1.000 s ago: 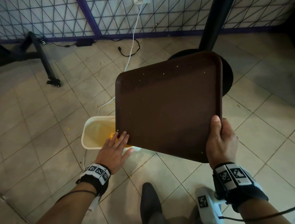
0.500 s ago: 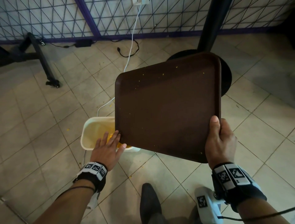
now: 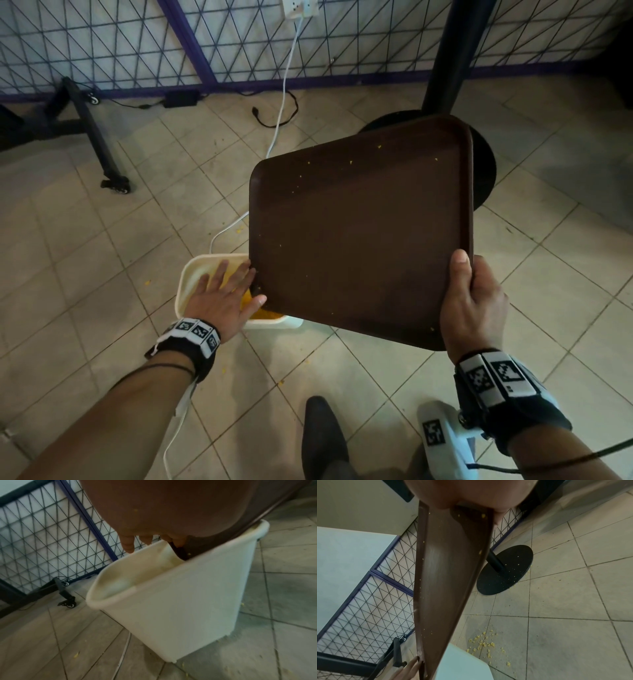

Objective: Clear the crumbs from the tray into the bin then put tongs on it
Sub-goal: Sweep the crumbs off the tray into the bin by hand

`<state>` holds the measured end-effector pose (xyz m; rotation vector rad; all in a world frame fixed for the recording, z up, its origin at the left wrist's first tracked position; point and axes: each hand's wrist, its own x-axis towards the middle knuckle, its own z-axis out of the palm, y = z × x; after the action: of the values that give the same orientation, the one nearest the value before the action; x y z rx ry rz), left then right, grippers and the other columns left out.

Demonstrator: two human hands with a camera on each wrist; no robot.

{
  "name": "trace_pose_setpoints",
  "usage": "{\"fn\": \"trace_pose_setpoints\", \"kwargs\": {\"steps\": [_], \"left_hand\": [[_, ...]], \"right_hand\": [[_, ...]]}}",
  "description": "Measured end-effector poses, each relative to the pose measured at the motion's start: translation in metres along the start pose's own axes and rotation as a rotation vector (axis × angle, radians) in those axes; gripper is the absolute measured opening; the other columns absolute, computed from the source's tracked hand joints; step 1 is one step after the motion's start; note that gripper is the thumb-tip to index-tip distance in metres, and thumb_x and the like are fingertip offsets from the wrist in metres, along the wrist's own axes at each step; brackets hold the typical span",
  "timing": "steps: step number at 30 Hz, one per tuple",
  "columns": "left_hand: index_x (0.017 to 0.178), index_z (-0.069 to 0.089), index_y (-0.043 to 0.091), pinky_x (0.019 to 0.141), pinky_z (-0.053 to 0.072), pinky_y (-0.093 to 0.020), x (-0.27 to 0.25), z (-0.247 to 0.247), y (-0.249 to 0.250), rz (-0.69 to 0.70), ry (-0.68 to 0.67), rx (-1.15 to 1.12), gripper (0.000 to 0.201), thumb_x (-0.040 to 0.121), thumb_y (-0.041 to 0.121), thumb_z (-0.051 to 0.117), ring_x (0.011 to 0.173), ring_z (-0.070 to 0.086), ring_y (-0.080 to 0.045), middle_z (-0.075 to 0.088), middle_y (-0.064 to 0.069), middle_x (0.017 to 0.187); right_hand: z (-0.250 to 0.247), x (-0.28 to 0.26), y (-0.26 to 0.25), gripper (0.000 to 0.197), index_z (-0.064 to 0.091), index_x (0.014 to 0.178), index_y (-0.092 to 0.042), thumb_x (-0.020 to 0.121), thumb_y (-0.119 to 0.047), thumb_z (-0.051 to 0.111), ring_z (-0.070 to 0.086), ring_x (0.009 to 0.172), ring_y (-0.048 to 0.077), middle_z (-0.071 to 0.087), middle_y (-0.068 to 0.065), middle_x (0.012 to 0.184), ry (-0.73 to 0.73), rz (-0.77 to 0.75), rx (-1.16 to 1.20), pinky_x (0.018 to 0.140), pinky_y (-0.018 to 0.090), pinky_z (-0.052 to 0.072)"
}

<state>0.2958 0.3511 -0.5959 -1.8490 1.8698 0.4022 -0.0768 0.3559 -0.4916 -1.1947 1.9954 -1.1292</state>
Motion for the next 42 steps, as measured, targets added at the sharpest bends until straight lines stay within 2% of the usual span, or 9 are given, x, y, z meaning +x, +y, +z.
{"fn": "trace_pose_setpoints", "kwargs": {"steps": [5, 11, 17, 20, 22, 26, 32, 36, 42], "left_hand": [[0.158, 0.005, 0.026, 0.121, 0.014, -0.049, 0.002, -0.026, 0.002, -0.177, 0.098, -0.162, 0.068, 0.1, 0.06, 0.011, 0.153, -0.002, -0.025, -0.009, 0.006, 0.166], [0.134, 0.057, 0.023, 0.097, 0.043, -0.041, -0.013, -0.041, 0.02, -0.321, 0.147, -0.46, 0.046, 0.105, 0.044, 0.028, 0.117, 0.057, -0.033, 0.061, -0.009, 0.134], [0.144, 0.047, 0.021, 0.106, 0.037, -0.043, -0.015, -0.035, 0.026, -0.376, 0.292, -0.661, 0.043, 0.104, 0.034, 0.037, 0.129, 0.05, -0.033, 0.05, -0.008, 0.148], [0.153, 0.033, 0.022, 0.112, 0.033, -0.043, -0.029, -0.03, 0.047, -0.141, 0.421, -0.527, 0.051, 0.105, 0.04, 0.033, 0.142, 0.037, -0.025, 0.03, 0.0, 0.161], [0.158, 0.017, 0.023, 0.12, 0.02, -0.042, -0.038, -0.015, 0.063, 0.017, 0.306, -0.335, 0.06, 0.103, 0.049, 0.015, 0.151, 0.015, -0.02, 0.009, 0.002, 0.166], [0.159, 0.002, 0.019, 0.123, 0.01, -0.05, -0.044, 0.012, 0.064, -0.056, 0.103, -0.123, 0.077, 0.088, 0.047, -0.008, 0.153, -0.005, -0.025, -0.01, -0.001, 0.166], [0.159, 0.006, 0.019, 0.123, 0.006, -0.048, -0.023, -0.002, 0.054, -0.08, 0.086, -0.119, 0.062, 0.102, 0.044, 0.006, 0.153, -0.005, -0.024, -0.005, 0.002, 0.167], [0.158, 0.017, 0.021, 0.122, 0.005, -0.049, -0.035, 0.006, 0.053, -0.017, -0.036, -0.03, 0.081, 0.09, 0.056, -0.011, 0.153, -0.004, -0.023, 0.004, 0.005, 0.167], [0.146, 0.046, 0.02, 0.118, 0.02, -0.05, -0.058, 0.007, 0.042, -0.076, 0.055, 0.041, 0.077, 0.093, 0.048, -0.002, 0.151, 0.013, -0.027, 0.04, 0.006, 0.155]], "right_hand": [[-0.005, 0.002, 0.001, 0.046, 0.05, 0.076, -0.004, 0.103, -0.038, 0.038, 0.043, 0.057, 0.02, 0.048, 0.002, 0.063, -0.006, 0.018, 0.004, 0.055, 0.036, 0.038], [-0.012, 0.005, 0.004, 0.045, 0.054, 0.079, -0.004, 0.103, -0.037, 0.037, 0.047, 0.06, 0.02, 0.052, 0.004, 0.067, -0.005, 0.042, 0.012, 0.058, 0.037, 0.039], [-0.018, 0.013, 0.016, 0.045, 0.061, 0.086, -0.008, 0.102, -0.041, 0.036, 0.056, 0.072, 0.028, 0.061, 0.009, 0.077, -0.003, 0.105, 0.03, 0.065, 0.04, 0.047], [-0.017, 0.013, 0.014, 0.044, 0.059, 0.084, -0.008, 0.102, -0.04, 0.037, 0.053, 0.068, 0.023, 0.059, 0.007, 0.075, -0.011, 0.102, 0.036, 0.059, 0.034, 0.042], [-0.016, 0.013, 0.013, 0.044, 0.058, 0.081, -0.007, 0.102, -0.039, 0.038, 0.051, 0.064, 0.021, 0.058, 0.007, 0.072, -0.014, 0.095, 0.034, 0.056, 0.031, 0.038], [-0.015, 0.01, 0.013, 0.044, 0.056, 0.078, -0.006, 0.102, -0.038, 0.038, 0.051, 0.062, 0.023, 0.056, 0.006, 0.068, -0.016, 0.052, 0.021, 0.057, 0.035, 0.039], [-0.012, 0.009, 0.013, 0.044, 0.055, 0.077, -0.006, 0.102, -0.039, 0.038, 0.049, 0.06, 0.022, 0.055, 0.006, 0.066, -0.02, 0.031, 0.012, 0.055, 0.035, 0.038], [-0.011, 0.009, 0.012, 0.042, 0.053, 0.074, -0.009, 0.102, -0.037, 0.039, 0.048, 0.06, 0.02, 0.054, 0.004, 0.065, -0.004, 0.046, 0.013, 0.053, 0.033, 0.035], [-0.012, 0.007, 0.011, 0.045, 0.054, 0.077, -0.004, 0.102, -0.038, 0.039, 0.05, 0.06, 0.025, 0.055, 0.008, 0.066, -0.021, 0.012, -0.006, 0.055, 0.036, 0.04]]}}
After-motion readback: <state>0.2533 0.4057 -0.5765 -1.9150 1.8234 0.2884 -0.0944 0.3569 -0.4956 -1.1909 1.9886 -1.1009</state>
